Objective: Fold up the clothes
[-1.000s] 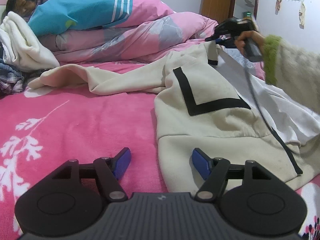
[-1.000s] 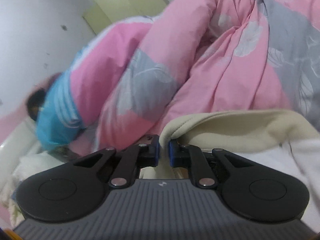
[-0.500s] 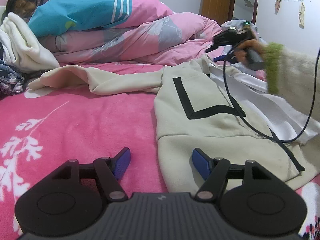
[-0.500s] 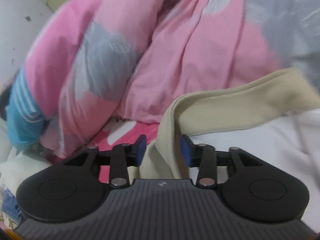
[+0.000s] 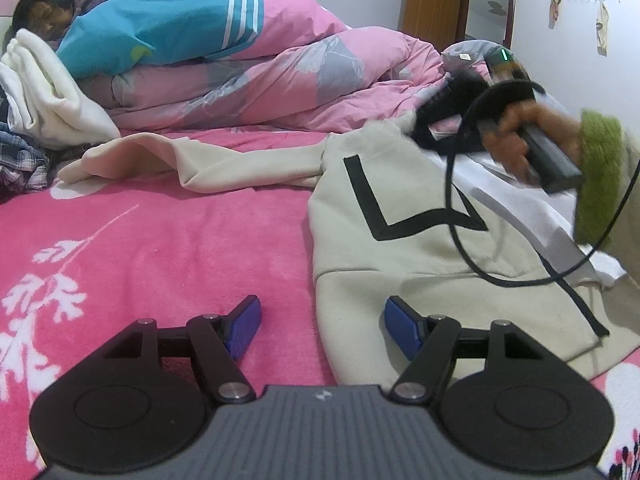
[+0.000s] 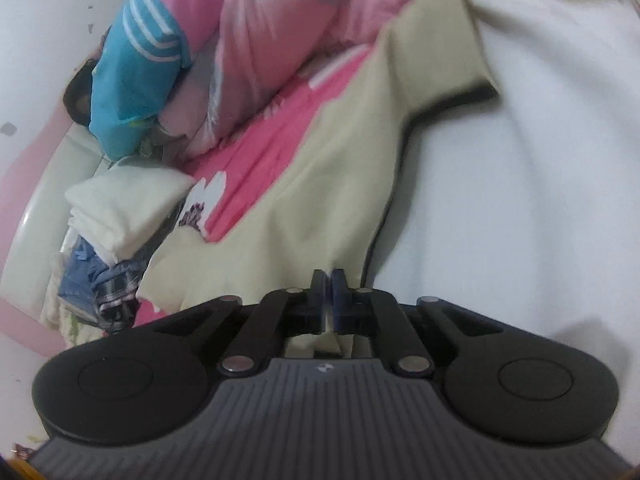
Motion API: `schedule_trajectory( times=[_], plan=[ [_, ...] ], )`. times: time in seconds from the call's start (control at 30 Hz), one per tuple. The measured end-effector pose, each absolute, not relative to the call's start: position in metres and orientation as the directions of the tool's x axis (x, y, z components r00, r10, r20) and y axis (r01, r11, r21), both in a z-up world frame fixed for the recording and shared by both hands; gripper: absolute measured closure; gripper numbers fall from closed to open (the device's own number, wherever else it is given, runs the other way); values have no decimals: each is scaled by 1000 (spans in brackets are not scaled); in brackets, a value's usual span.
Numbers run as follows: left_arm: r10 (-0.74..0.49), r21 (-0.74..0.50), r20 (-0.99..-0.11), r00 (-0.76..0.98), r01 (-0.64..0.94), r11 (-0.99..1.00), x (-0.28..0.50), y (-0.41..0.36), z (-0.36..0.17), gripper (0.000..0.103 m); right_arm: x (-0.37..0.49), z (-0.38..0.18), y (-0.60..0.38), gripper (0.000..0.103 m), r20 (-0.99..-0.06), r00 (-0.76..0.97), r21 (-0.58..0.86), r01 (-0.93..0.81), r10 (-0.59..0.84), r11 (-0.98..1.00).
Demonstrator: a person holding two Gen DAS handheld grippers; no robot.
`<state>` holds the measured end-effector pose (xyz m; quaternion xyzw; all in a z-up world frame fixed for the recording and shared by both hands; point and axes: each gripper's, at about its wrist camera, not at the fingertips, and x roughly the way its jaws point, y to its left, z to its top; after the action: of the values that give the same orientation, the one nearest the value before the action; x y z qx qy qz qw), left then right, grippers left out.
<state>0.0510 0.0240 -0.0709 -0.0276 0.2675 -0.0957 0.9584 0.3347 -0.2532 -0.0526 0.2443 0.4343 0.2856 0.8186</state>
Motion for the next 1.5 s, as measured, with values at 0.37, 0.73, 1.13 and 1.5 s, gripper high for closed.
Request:
schedule_trajectory(
  times=[0.37, 0.73, 1.13, 1.5],
  plan=[
    [-178, -76, -508, 842, 162, 984, 49, 20, -71, 33, 289, -19, -158, 77, -582, 619, 108, -585, 528, 804],
    [-185, -83, -507, 842, 166, 983, 48, 21, -70, 32, 334, -40, -311, 62, -455, 725, 612, -166, 516, 773],
    [-185, -82, -508, 841, 167, 983, 48, 21, -70, 32, 388, -86, -299, 103, -441, 723, 702, -91, 532, 706],
    [-186, -83, -507, 842, 167, 982, 48, 21, -70, 32, 365, -59, -320, 92, -416, 749, 656, -146, 516, 741]
  ],
)
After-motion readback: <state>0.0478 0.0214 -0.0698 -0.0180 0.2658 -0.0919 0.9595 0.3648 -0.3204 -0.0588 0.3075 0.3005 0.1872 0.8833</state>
